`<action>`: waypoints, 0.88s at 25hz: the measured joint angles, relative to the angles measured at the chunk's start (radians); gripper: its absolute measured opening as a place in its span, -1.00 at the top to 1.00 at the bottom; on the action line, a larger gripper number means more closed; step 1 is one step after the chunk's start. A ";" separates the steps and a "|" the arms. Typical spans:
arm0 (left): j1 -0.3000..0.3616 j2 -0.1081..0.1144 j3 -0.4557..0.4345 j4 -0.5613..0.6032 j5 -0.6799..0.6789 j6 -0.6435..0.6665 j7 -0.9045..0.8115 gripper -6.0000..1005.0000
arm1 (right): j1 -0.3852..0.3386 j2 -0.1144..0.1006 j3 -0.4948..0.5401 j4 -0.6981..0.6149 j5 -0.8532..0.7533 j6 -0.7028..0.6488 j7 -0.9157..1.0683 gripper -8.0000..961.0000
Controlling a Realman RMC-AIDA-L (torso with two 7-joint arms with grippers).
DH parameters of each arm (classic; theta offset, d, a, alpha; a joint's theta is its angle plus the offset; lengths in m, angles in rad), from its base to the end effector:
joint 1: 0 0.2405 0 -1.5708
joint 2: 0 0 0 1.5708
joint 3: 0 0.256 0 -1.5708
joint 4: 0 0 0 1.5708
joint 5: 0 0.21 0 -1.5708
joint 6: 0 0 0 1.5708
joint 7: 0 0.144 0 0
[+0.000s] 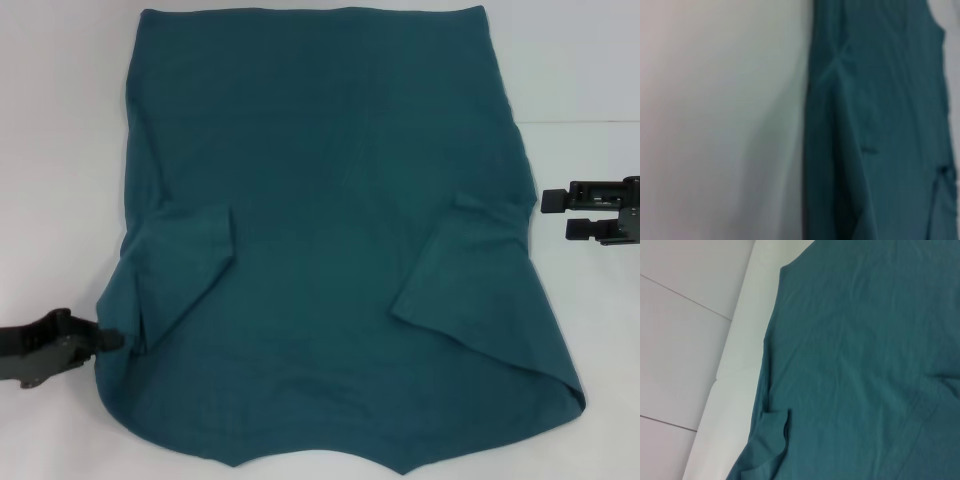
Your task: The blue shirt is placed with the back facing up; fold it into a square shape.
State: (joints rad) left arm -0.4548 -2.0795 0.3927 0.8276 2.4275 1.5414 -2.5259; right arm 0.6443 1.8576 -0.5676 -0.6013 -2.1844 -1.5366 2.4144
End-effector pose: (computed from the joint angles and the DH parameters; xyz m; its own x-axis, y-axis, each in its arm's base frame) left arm -0.3433 0.3006 0.0426 -0.1683 0.8851 0.4338 0.9850 0.1336 0.1094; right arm 0.2872 0.3757 0.0871 0.1140 -0.8895 -0.4424 -0.9767 -0.1818 0.1139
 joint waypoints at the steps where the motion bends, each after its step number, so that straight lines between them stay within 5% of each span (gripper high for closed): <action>1: 0.000 0.002 -0.017 -0.001 -0.012 0.018 0.012 0.89 | 0.000 0.000 0.000 0.000 0.000 0.000 0.000 -0.72; 7: -0.001 0.016 -0.074 0.001 -0.028 0.079 0.039 0.89 | -0.002 -0.007 -0.012 -0.004 -0.012 -0.013 0.000 -0.72; 15: -0.002 0.016 -0.075 -0.002 -0.029 0.075 0.040 0.89 | -0.015 -0.061 -0.018 -0.053 -0.168 -0.190 -0.011 -0.71; 22: -0.007 0.016 -0.068 -0.002 -0.030 0.056 0.034 0.89 | -0.024 -0.048 -0.068 -0.078 -0.268 -0.240 -0.101 -0.71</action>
State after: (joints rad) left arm -0.4623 -2.0632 0.3249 0.8252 2.3974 1.5973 -2.4917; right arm 0.6205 1.8096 -0.6357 -0.6797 -2.4524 -1.7768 2.3130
